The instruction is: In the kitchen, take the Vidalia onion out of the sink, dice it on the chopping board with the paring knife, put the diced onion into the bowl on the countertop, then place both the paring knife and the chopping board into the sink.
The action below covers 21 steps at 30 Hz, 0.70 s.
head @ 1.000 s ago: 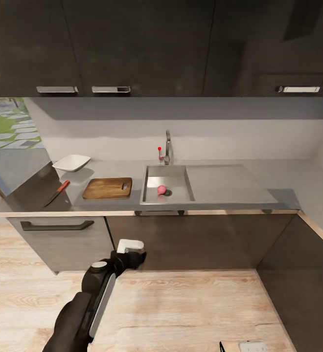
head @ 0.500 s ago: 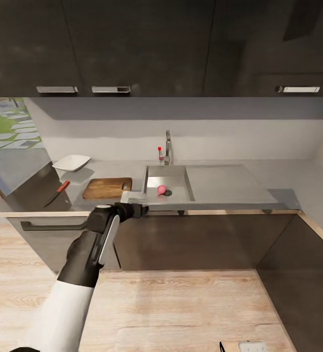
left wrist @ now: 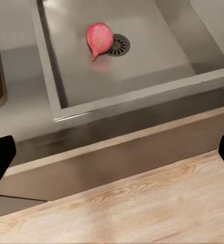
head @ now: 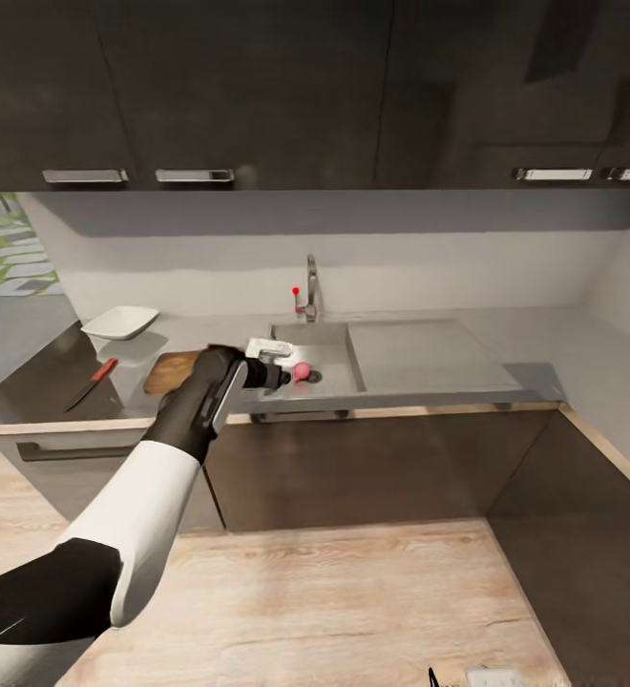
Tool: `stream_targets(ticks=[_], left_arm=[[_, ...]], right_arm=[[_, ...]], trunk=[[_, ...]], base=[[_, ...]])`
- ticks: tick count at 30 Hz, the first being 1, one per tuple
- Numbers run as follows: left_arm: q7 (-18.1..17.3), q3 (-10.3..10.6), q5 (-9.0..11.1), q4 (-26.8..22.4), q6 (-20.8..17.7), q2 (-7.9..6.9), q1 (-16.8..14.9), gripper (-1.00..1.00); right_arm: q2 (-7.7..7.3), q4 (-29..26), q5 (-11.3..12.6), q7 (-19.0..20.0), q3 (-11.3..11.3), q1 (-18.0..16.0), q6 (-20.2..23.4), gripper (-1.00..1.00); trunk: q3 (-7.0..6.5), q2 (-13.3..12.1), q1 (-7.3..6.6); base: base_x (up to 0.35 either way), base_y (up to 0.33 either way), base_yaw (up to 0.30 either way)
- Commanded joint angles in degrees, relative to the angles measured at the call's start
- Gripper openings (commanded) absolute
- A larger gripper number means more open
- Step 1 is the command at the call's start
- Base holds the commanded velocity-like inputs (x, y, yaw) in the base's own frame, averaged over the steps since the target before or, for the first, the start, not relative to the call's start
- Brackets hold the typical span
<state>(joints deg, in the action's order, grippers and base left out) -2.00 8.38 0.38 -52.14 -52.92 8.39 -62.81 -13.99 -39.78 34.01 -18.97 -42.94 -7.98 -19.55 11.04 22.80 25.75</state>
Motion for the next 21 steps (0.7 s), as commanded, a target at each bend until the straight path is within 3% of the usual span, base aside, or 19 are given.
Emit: stream_targets(ticks=[1,7,13,21], left_arm=[[-0.08,-0.01,0.0,-0.49,-0.28,-0.12,-0.1,1.0],[-0.03,0.04,-0.22,-2.43,-0.33,-0.3,-0.19,1.0],[-0.03,0.05,-0.44,-2.6,-0.27,-0.79,-0.21,1.0],[-0.02,0.02,-0.47,-1.73,-0.25,-1.2,-0.21,1.0]], right_arm=[[-0.08,-0.04,0.54,-0.36,-0.48,-0.11,-0.32,1.0],[-0.08,-0.04,0.53,-0.36,-0.48,-0.11,-0.37,1.0],[-0.08,-0.04,0.53,-0.36,-0.48,-0.11,-0.39,1.0],[-0.08,-0.04,0.53,-0.36,-0.48,-0.11,-0.36,1.0]], trunk=[[0.09,0.12,0.04],[-0.09,0.12,0.04],[-0.16,0.12,0.04],[-0.17,0.12,0.04]], base=[[0.0,0.0,-0.266],[0.0,0.0,-0.223],[0.021,0.0,-0.062],[0.269,0.0,-0.006]])
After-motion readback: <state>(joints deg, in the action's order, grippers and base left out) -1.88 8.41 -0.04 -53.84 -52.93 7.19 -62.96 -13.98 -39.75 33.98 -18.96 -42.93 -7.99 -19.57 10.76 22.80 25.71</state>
